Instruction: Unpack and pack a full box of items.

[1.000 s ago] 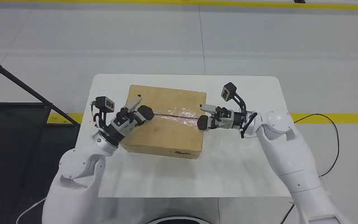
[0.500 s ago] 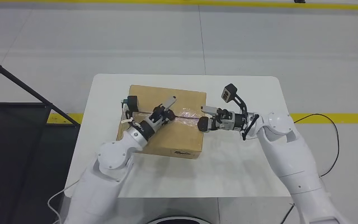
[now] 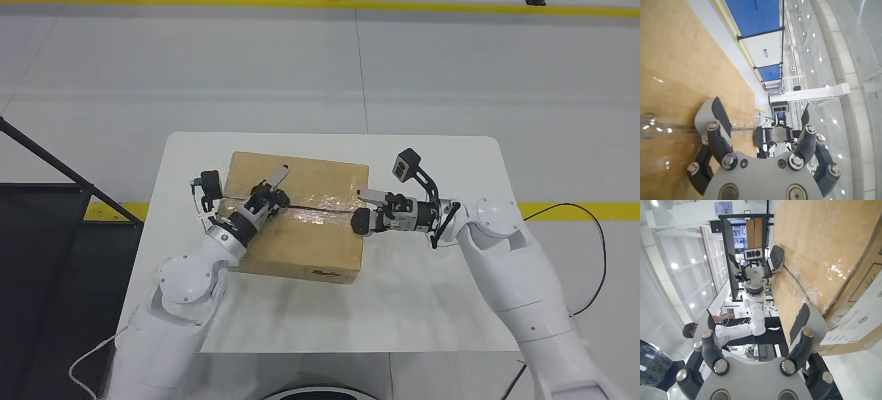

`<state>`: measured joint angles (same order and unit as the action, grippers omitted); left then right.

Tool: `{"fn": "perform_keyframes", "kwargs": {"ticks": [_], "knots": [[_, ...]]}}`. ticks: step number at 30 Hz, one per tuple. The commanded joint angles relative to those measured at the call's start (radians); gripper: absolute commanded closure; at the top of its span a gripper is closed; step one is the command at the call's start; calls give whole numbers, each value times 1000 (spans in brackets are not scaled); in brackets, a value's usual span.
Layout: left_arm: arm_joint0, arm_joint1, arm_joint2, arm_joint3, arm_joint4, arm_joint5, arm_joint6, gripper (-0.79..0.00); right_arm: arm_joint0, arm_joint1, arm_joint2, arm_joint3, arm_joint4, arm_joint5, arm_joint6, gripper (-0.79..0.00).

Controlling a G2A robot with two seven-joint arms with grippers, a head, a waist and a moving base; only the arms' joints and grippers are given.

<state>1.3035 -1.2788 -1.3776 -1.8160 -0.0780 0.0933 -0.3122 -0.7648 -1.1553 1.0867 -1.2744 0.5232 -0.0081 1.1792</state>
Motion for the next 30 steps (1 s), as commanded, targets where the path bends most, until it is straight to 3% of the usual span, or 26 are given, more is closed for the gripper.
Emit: {"fn": "perform_keyframes", "kwargs": {"ticks": [1,11,30], "knots": [[11,2,-21,-2,-5,0,1,-785,2,-1,-1,5,3,-1,2,-785],[61,12,-129,-18,-63,7,9,-785,9,-3,-7,12,4,1,-4,-785],[110,22,-263,-47,-140,-11,45,-785,15,-4,-6,21,9,-3,-4,-785]]}}
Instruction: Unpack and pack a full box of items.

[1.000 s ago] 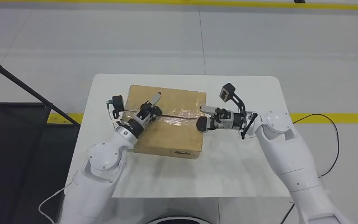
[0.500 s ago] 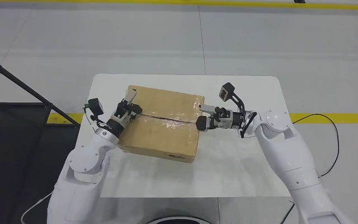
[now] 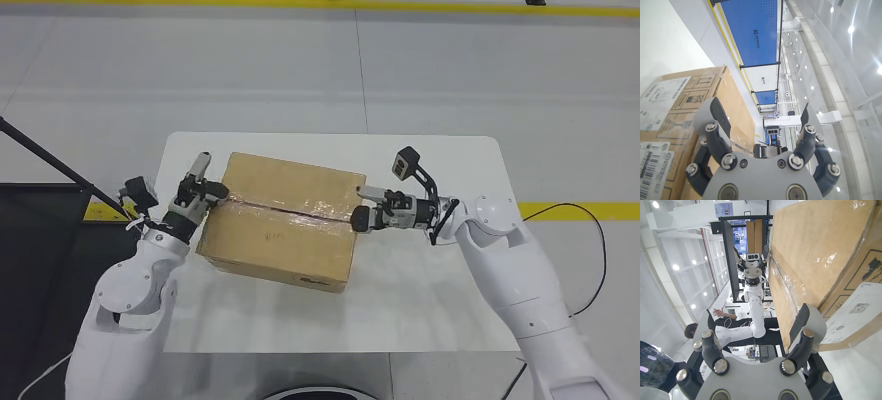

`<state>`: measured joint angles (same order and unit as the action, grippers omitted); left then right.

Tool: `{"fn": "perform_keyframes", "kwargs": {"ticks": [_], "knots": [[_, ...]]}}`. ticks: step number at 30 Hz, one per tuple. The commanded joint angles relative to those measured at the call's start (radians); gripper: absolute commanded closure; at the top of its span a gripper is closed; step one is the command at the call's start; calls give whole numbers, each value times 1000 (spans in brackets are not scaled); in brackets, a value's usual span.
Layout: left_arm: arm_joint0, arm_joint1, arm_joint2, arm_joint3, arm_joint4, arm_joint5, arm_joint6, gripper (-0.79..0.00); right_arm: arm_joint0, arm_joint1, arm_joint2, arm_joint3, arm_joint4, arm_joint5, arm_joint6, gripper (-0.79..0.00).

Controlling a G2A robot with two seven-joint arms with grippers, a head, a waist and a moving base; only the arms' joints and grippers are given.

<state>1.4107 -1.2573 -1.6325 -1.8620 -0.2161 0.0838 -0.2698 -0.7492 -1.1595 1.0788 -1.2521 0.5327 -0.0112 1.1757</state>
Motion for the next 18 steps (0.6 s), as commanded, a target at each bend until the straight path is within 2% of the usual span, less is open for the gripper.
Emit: {"fn": "perform_keyframes", "kwargs": {"ticks": [1,10,18], "knots": [[6,1,-20,-2,-8,-4,8,-785,-2,2,5,-4,-1,1,-1,-785],[35,10,-130,3,-40,-14,13,-785,-45,17,49,-41,-10,7,0,-785],[79,15,-146,15,-17,-22,-23,-785,-96,31,86,-73,-13,23,-4,-785]]}}
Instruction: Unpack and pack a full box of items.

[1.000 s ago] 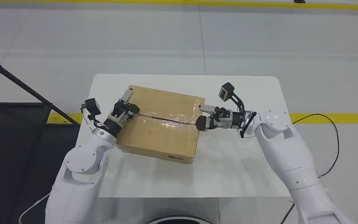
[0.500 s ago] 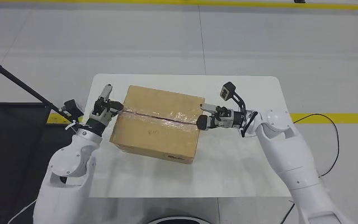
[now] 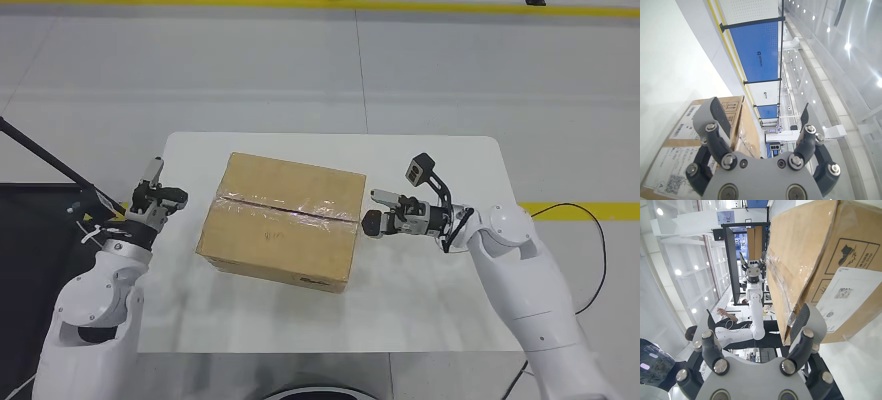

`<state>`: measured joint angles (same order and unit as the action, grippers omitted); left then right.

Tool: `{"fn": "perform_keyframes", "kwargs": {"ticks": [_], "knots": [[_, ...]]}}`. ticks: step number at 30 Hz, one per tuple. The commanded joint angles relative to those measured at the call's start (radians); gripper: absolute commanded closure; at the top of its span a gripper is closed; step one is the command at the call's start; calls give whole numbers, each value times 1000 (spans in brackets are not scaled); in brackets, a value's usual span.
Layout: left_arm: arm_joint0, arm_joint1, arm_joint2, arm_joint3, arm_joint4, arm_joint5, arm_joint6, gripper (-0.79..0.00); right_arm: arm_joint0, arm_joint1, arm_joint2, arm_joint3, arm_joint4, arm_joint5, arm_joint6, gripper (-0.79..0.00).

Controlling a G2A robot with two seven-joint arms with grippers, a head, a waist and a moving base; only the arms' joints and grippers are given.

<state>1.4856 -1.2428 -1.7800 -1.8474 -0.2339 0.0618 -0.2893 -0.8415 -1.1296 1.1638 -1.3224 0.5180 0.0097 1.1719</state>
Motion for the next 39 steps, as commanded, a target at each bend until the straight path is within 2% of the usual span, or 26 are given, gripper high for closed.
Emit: {"fn": "perform_keyframes", "kwargs": {"ticks": [1,14,26,31,39], "knots": [[9,0,4,1,3,0,-8,-785,-8,1,2,-7,3,3,0,-785],[59,-1,68,-29,-6,-17,-52,-785,-8,0,-1,-7,20,-21,-15,-785],[92,-1,90,-75,-43,-16,-73,-785,-93,27,135,-56,15,-86,-115,-785],[102,2,52,-83,-62,-22,-74,-785,-151,39,205,-91,7,-128,-179,-785],[137,9,-73,-103,-130,-75,-106,-785,-269,50,304,-155,-21,-219,-337,-785]]}}
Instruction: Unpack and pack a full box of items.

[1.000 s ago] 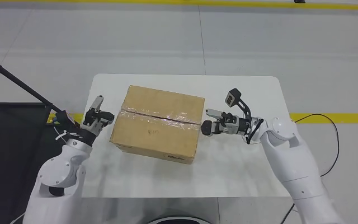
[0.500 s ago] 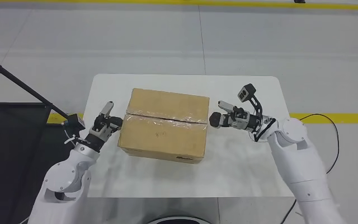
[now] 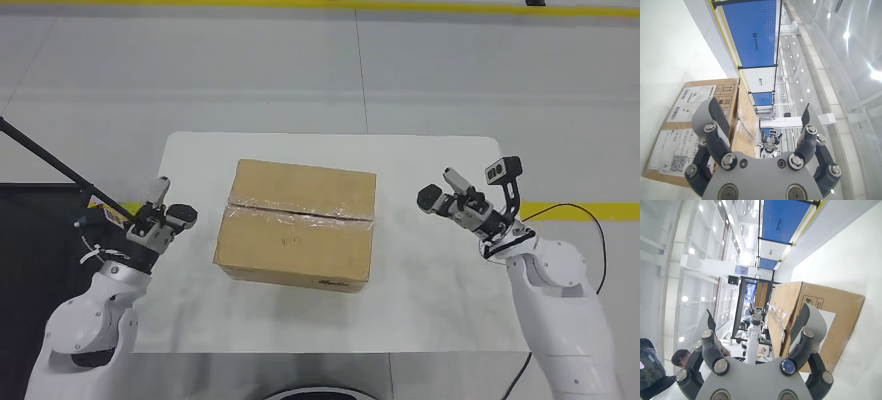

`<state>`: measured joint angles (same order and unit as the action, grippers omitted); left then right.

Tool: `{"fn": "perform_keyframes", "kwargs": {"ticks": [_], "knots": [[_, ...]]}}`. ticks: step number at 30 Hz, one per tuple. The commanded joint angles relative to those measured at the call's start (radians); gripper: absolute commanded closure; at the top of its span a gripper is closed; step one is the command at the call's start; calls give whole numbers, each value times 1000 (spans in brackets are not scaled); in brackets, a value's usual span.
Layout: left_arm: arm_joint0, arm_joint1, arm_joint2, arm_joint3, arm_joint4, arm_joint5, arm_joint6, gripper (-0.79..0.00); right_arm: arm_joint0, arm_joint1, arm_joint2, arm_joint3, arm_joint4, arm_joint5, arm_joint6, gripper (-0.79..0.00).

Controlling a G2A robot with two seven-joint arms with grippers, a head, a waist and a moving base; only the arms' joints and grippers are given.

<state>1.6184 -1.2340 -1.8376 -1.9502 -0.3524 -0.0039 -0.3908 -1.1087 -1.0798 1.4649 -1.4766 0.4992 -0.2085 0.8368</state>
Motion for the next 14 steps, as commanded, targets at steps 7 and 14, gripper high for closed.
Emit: {"fn": "perform_keyframes", "kwargs": {"ticks": [7,14], "knots": [[20,4,-63,7,-47,-46,-45,-784,-1,0,2,-1,-2,-1,-2,-784],[20,4,-62,7,-46,-45,-42,-785,-2,0,2,-1,-2,-1,-2,-784]]}}
